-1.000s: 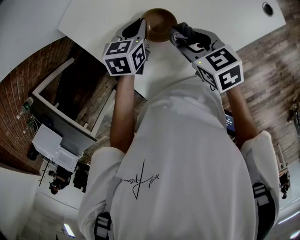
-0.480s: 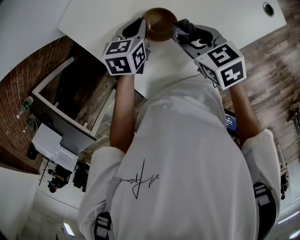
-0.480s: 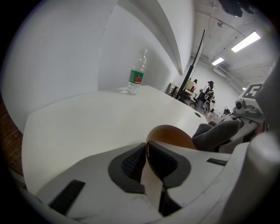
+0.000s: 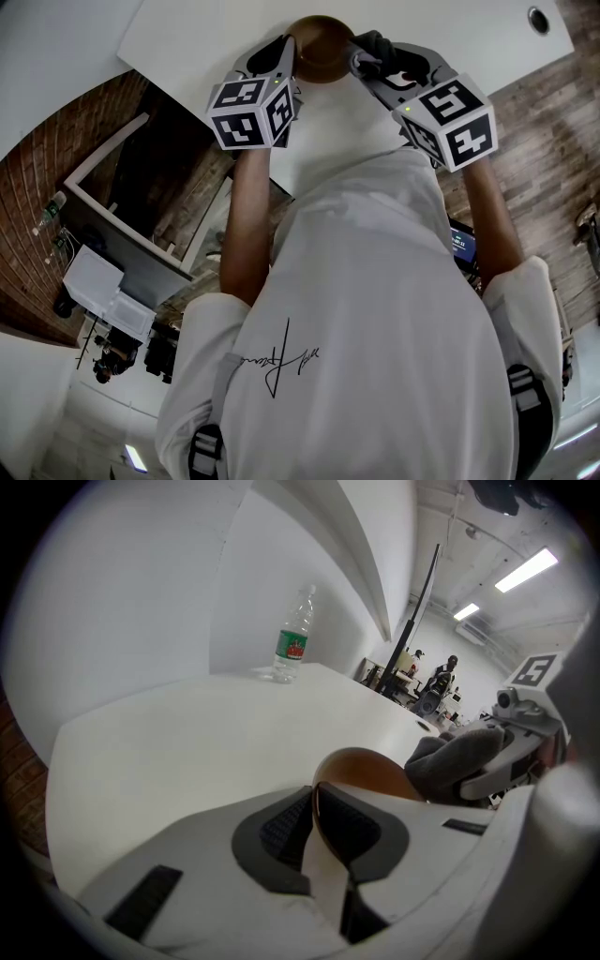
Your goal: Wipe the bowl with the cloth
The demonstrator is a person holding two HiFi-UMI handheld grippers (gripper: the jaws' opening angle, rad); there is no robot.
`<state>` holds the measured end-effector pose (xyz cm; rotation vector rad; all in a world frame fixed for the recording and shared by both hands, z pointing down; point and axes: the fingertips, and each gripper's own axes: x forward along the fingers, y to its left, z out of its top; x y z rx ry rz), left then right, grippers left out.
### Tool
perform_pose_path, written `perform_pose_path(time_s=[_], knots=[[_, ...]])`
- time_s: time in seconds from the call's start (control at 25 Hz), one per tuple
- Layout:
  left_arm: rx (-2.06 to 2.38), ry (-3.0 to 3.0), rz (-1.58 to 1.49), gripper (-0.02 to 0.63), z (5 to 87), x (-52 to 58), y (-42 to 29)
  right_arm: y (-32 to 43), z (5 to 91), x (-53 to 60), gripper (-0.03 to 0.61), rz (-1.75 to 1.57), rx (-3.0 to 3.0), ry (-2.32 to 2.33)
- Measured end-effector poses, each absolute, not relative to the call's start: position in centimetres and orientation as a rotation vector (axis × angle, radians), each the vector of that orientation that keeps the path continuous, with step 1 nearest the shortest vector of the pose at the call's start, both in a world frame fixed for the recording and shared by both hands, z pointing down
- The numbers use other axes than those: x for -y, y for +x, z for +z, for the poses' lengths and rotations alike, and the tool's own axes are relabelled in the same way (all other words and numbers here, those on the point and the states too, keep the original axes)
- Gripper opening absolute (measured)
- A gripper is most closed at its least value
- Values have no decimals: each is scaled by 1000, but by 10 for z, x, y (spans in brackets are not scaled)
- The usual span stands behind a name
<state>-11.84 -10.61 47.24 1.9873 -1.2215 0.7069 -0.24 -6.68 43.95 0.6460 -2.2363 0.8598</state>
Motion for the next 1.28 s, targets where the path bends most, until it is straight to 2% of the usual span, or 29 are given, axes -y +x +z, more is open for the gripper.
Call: perform_pose_path(time_s=[1.28], knots=[[1216, 1991, 710, 34, 472, 105, -117, -4, 441, 96, 183, 790, 2256, 603]])
